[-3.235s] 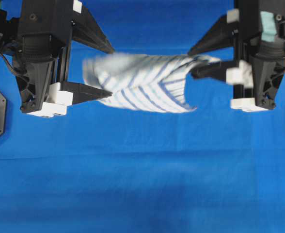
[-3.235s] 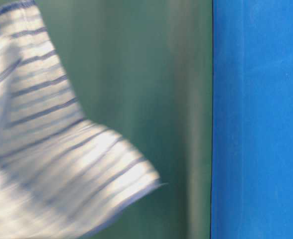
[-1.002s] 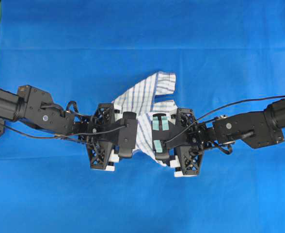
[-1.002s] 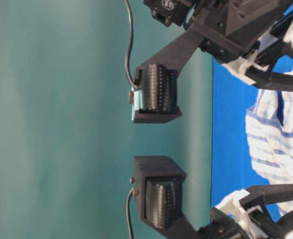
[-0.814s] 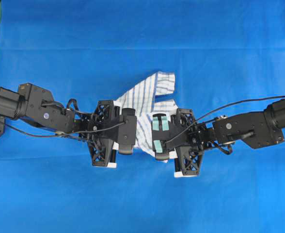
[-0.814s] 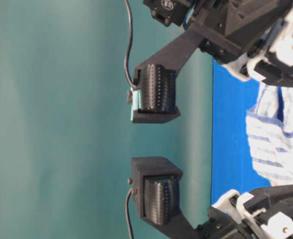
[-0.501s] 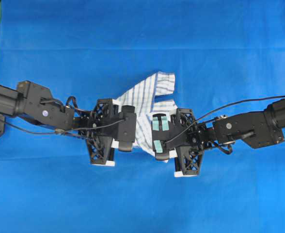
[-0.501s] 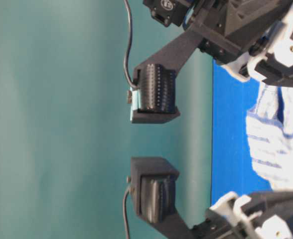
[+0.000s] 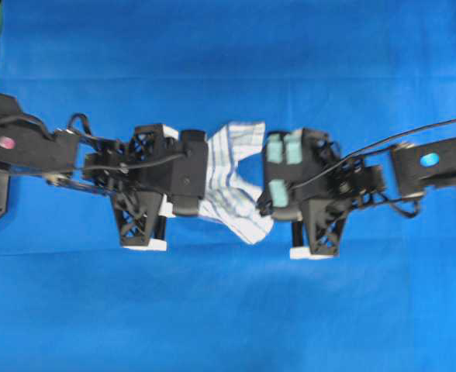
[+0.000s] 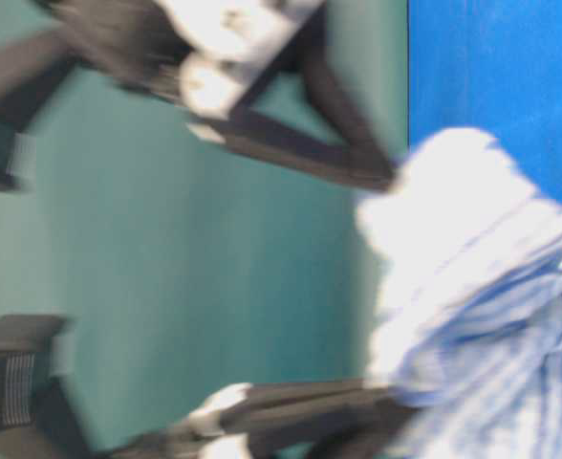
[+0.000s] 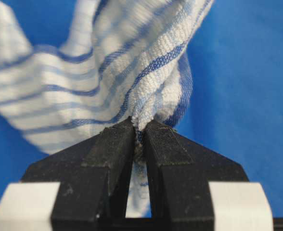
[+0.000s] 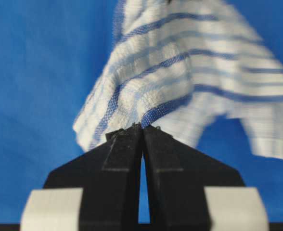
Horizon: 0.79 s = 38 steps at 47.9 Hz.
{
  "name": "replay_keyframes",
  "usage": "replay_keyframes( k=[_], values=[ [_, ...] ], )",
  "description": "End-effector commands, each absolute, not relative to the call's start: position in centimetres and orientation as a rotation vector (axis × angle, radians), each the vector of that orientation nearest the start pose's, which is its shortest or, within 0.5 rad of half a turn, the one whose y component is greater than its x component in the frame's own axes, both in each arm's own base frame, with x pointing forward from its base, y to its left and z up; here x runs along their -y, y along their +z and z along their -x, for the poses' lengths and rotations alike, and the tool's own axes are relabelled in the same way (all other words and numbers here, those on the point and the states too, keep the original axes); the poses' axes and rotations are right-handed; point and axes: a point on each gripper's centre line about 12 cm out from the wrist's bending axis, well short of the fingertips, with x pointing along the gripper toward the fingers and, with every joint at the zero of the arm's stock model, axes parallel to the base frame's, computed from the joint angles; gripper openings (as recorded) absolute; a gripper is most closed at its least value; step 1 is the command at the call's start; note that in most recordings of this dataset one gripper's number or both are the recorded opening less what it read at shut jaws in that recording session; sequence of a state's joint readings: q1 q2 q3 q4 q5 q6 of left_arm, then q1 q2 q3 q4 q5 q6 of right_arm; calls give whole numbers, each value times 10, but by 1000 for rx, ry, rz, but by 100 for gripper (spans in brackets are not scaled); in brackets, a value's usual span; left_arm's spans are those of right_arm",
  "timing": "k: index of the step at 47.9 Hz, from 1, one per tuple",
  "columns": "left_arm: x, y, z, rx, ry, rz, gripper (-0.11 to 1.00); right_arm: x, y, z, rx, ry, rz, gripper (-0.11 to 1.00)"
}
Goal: Lift the towel with both arms.
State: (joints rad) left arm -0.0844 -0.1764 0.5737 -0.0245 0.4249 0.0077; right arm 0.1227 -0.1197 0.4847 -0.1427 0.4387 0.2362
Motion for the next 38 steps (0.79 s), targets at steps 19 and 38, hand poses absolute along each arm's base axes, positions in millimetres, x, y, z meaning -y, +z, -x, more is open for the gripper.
replay_keyframes(
  k=[19,38],
  values=[
    [15,392,-338,-520,-49,-5,5,-23,388,-344,-616,-52,28,1],
    [11,466,-332,-448,-41,-7,5,-15,456,-324,-549,-88,83,1]
  ],
)
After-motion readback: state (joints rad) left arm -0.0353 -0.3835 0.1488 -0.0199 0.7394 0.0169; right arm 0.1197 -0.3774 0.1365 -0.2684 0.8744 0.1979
